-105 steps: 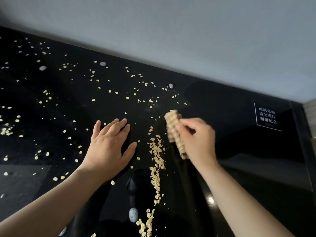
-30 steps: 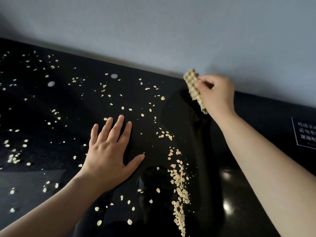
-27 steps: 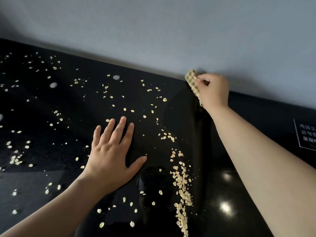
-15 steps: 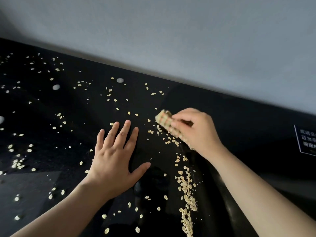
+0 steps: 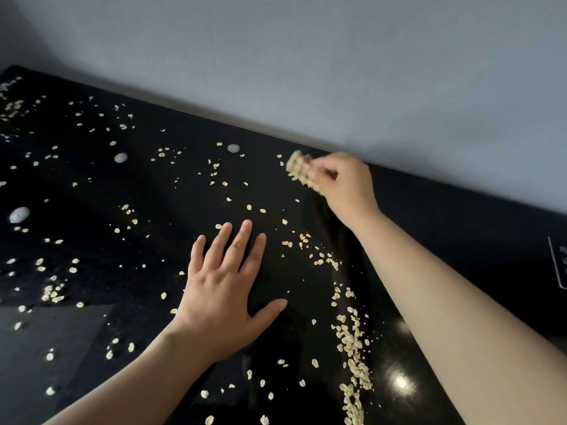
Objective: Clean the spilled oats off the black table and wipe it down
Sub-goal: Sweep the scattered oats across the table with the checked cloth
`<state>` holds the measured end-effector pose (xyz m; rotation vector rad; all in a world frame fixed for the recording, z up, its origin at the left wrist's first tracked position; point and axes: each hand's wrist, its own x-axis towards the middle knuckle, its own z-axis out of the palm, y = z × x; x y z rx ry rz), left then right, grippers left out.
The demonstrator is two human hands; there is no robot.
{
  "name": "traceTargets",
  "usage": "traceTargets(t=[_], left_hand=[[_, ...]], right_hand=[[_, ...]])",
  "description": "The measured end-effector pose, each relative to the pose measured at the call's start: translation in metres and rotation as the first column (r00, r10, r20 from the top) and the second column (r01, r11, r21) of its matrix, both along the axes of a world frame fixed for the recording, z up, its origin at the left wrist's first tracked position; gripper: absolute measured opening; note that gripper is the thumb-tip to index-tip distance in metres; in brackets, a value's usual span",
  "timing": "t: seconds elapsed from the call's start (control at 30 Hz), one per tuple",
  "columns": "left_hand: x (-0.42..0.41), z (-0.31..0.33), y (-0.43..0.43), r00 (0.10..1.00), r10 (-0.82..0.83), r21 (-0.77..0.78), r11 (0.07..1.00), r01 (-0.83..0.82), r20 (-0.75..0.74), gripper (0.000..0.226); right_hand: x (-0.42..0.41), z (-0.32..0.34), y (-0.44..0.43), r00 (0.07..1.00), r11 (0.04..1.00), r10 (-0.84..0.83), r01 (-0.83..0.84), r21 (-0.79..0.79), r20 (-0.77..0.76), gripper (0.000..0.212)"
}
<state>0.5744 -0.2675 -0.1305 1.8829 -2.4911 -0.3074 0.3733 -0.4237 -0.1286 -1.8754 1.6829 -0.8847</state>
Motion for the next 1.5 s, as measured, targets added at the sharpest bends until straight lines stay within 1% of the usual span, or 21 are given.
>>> traceTargets(t=[0.03,0.1,0.2,0.3,0.4,0.47,0.53,0.57,0.63,0.67,0.7,0.77,0.83,0.9,0.97,1.03,1.1,1.17,1.3,1.4,1.5], left_hand=[[0.0,0.001,0.0,1.0,0.0,0.003,1.0,0.0,-0.007,0.091],[0.002,0.003,-0.002,1.0,0.002,0.002,1.0,-0.002,-0.031,0.089],[0.008,0.007,-0.003,0.993,0.015,-0.04,0.999,-0.02,-0.113,0.08],[0.018,0.009,-0.006,0.988,0.011,-0.102,0.994,-0.027,-0.152,0.074],[0.031,0.009,-0.016,0.995,0.029,-0.098,0.994,-0.039,-0.098,0.084],[0.041,0.009,-0.026,0.997,0.067,-0.07,0.995,-0.07,-0.04,0.093],[0.047,0.01,-0.034,0.992,0.128,-0.034,0.991,-0.128,-0.001,0.103],[0.049,0.01,-0.035,0.988,0.157,-0.009,0.988,-0.157,0.011,0.109],[0.052,0.01,-0.036,0.981,0.195,0.03,0.98,-0.196,0.022,0.116],[0.054,0.009,-0.035,0.979,0.202,0.039,0.979,-0.202,0.015,0.118],[0.054,0.009,-0.034,0.979,0.204,0.042,0.978,-0.204,0.005,0.119],[0.055,0.01,-0.033,0.978,0.208,0.056,0.977,-0.207,0.003,0.119],[0.056,0.01,-0.032,0.977,0.212,0.064,0.975,-0.212,0.005,0.119],[0.056,0.011,-0.033,0.978,0.207,0.064,0.976,-0.207,0.005,0.119],[0.056,0.01,-0.033,0.979,0.203,0.067,0.977,-0.204,0.014,0.118],[0.056,0.01,-0.032,0.979,0.201,0.068,0.977,-0.203,0.024,0.118],[0.056,0.01,-0.032,0.979,0.201,0.065,0.977,-0.202,0.022,0.118],[0.056,0.008,-0.032,0.98,0.199,0.064,0.978,-0.199,0.014,0.118],[0.057,0.007,-0.033,0.981,0.193,0.046,0.98,-0.192,-0.016,0.118],[0.057,0.007,-0.032,0.982,0.187,0.039,0.982,-0.186,-0.024,0.117],[0.057,0.006,-0.033,0.983,0.18,0.029,0.983,-0.179,-0.031,0.116]], right_hand=[[0.002,0.002,0.015,0.998,0.998,0.06,-0.06,0.003,0.002,0.01],[0.001,0.009,0.045,0.99,0.988,0.141,-0.141,0.059,0.01,0.011],[-0.008,0.018,0.076,0.98,0.972,0.197,-0.199,0.123,0.024,0.016],[-0.012,0.027,0.066,0.992,0.992,0.121,-0.123,0.03,0.046,0.016],[-0.002,0.029,0.013,1.0,0.998,-0.002,0.002,-0.069,0.01,0.015],[0.007,0.023,-0.025,0.996,0.994,-0.092,0.092,-0.061,0.004,0.016],[0.017,0.012,-0.05,0.988,0.989,-0.149,0.148,-0.024,-0.044,0.016],[0.022,0.006,-0.055,0.983,0.985,-0.169,0.17,-0.003,-0.075,0.016],[0.03,0.001,-0.052,0.978,0.981,-0.193,0.195,0.021,-0.077,0.016],[0.034,0.0,-0.045,0.984,0.985,-0.167,0.169,0.027,-0.065,0.015],[0.037,0.0,-0.034,0.993,0.994,-0.105,0.107,0.03,-0.055,0.014],[0.042,0.003,-0.003,0.998,0.998,0.06,-0.059,0.029,-0.029,0.01],[0.043,0.007,0.033,0.982,0.982,0.187,-0.186,0.036,-0.014,0.011],[0.039,0.011,0.063,0.964,0.961,0.266,-0.265,0.073,-0.012,0.015],[0.033,0.015,0.078,0.959,0.953,0.282,-0.283,0.112,0.019,0.016],[0.029,0.021,0.075,0.971,0.968,0.229,-0.234,0.089,0.067,0.015],[0.028,0.027,0.055,0.986,0.989,0.142,-0.144,0.014,0.087,0.014],[0.029,0.028,0.021,0.996,0.998,0.056,-0.055,-0.025,0.066,0.014],[0.039,0.018,-0.046,0.994,0.994,-0.106,0.106,-0.02,0.017,0.014],[0.055,0.007,-0.062,0.993,0.993,-0.118,0.118,0.007,-0.033,0.015],[0.07,0.002,-0.049,0.998,0.998,-0.058,0.058,0.011,-0.003,0.013]])
